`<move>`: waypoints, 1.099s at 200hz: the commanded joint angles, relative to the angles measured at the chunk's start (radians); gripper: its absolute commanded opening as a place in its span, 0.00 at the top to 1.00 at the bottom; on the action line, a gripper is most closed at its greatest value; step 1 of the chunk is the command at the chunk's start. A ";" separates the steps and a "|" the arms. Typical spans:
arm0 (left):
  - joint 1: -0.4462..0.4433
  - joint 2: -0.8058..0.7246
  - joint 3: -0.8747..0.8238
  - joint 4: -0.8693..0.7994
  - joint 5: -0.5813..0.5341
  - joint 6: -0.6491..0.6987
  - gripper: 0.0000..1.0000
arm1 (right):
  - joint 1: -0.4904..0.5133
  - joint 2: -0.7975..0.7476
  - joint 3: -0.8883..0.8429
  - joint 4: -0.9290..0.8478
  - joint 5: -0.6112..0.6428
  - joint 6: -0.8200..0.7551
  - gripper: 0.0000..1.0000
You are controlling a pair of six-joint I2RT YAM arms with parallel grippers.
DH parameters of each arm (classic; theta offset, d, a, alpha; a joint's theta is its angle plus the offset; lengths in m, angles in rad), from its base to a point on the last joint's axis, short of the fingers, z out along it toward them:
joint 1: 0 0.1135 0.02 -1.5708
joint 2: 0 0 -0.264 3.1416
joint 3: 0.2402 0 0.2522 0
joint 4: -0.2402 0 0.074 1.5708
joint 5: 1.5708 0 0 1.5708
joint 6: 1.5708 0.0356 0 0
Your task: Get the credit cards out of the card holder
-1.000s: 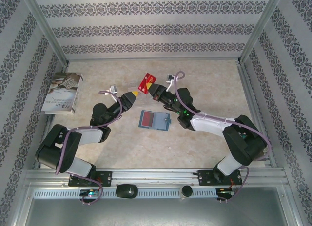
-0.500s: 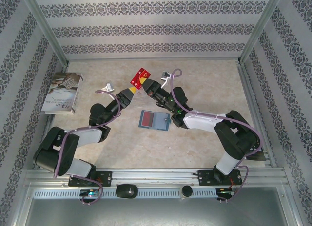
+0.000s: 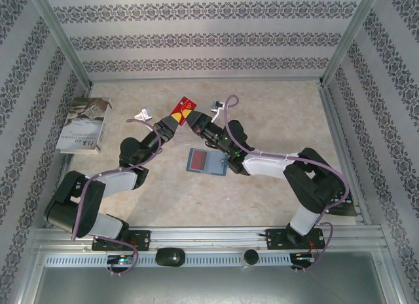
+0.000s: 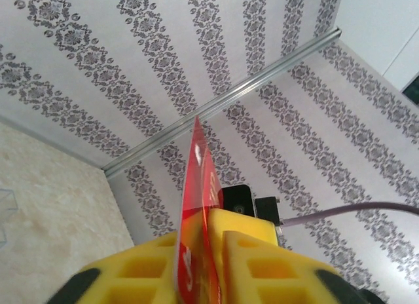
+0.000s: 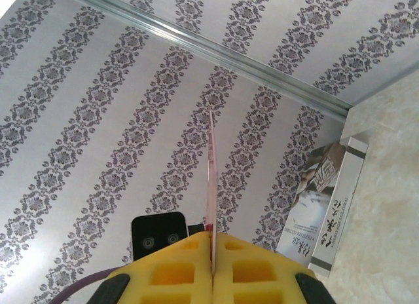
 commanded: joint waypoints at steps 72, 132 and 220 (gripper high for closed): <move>0.056 -0.078 -0.014 -0.067 0.160 -0.005 1.00 | -0.184 -0.057 -0.155 -0.009 -0.420 0.012 0.73; 0.088 -0.202 0.104 -0.740 0.436 0.327 1.00 | -0.312 -0.202 -0.167 -0.386 -0.576 -0.359 0.69; 0.089 -0.119 0.558 -1.475 0.691 0.938 1.00 | -0.378 -0.286 0.197 -1.125 -0.604 -0.959 0.74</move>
